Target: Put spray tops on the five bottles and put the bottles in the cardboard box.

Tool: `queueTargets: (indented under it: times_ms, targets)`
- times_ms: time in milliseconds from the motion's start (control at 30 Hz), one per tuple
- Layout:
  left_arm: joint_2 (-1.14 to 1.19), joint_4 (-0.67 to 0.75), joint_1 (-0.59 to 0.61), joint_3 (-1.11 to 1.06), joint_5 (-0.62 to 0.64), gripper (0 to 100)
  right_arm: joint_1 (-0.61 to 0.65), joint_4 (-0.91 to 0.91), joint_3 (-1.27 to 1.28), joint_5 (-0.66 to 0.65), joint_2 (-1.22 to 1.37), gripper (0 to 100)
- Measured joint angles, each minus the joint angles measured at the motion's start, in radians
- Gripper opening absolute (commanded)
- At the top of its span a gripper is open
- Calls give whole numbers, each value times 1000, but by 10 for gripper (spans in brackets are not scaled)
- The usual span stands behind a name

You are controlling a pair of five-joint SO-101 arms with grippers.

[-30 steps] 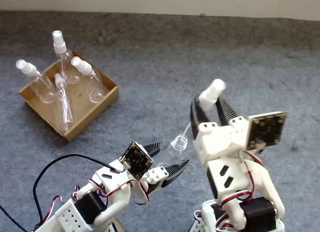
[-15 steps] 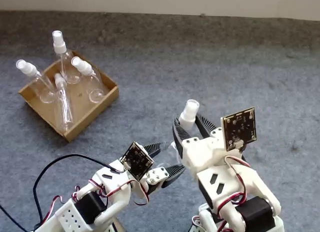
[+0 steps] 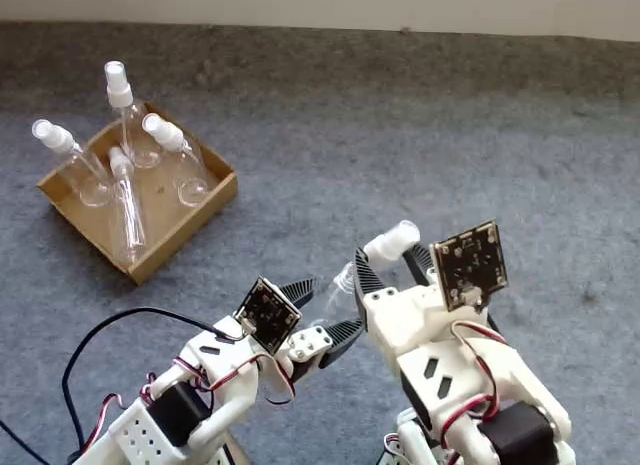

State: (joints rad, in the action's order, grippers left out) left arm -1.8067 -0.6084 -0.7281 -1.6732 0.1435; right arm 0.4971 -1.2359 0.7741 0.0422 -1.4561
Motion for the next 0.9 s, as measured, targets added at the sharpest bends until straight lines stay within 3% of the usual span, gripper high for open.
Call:
queueTargets:
  times_ms: [133,333,567,800,900]
  targets:
    - [0,0,8,0,0,56,20,-48,-60,-3,0,146]
    - [0,0,5,0,0,56,150,-54,-74,-6,0,146]
    - [0,0,5,0,0,56,155,-80,-77,-94,0,141]
    - [0,0,6,0,0,56,-135,-69,-81,-118,0,64]
    - [0,28,6,0,0,56,-180,-31,-78,-118,0,33]
